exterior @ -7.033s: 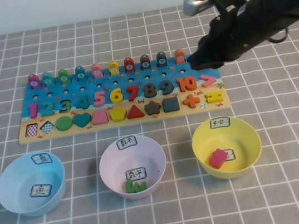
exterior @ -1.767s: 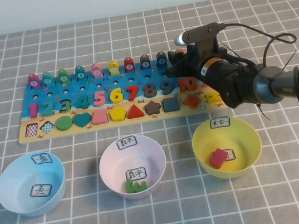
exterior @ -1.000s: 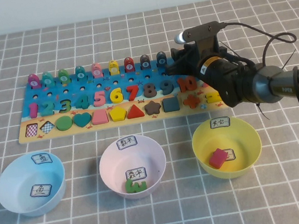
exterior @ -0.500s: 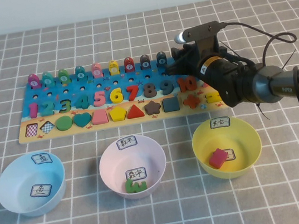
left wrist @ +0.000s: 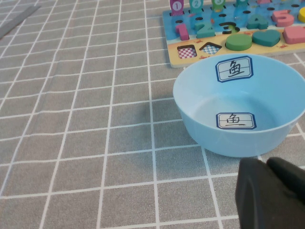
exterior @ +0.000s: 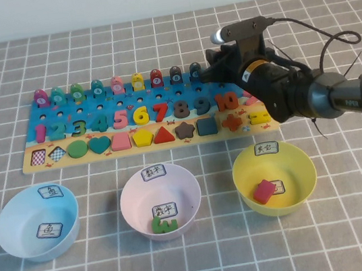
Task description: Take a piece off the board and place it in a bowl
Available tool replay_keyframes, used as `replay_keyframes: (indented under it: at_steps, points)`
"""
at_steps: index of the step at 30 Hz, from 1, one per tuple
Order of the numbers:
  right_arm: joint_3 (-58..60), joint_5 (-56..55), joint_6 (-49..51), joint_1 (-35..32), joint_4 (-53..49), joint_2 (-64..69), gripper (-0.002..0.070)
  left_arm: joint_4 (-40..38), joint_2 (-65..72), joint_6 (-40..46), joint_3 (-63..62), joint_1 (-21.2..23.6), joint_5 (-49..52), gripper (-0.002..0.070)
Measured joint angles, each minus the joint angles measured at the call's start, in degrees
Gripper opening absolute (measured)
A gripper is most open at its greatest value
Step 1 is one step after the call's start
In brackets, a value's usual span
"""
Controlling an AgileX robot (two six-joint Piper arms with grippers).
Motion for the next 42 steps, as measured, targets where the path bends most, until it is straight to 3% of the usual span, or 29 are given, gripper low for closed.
replay_keyframes:
  at_steps: [12, 22, 27, 31, 35, 42]
  points:
    - [0.00, 5.38, 0.11, -0.12, 0.00, -6.12, 0.0211, 0.00, 0.00, 0.00, 0.00, 0.00, 0.00, 0.0000]
    - [0.00, 26.26, 0.35, -1.90, 0.38, -18.00, 0.0211, 0.00, 0.00, 0.00, 0.00, 0.00, 0.00, 0.0000]
    - [0.00, 37.39, -0.79, -1.90, 5.20, -22.18, 0.0211, 0.00, 0.00, 0.00, 0.00, 0.00, 0.00, 0.0000]
    - [0.00, 44.26, -9.59, -1.27, 14.21, -22.62, 0.0211, 0.00, 0.00, 0.00, 0.00, 0.00, 0.00, 0.0000]
    - [0.00, 50.79, -25.79, 0.94, 29.00, -22.62, 0.0211, 0.00, 0.00, 0.00, 0.00, 0.00, 0.00, 0.0000]
    - [0.00, 56.63, -37.17, 4.38, 41.29, -22.62, 0.0211, 0.00, 0.00, 0.00, 0.00, 0.00, 0.00, 0.0000]
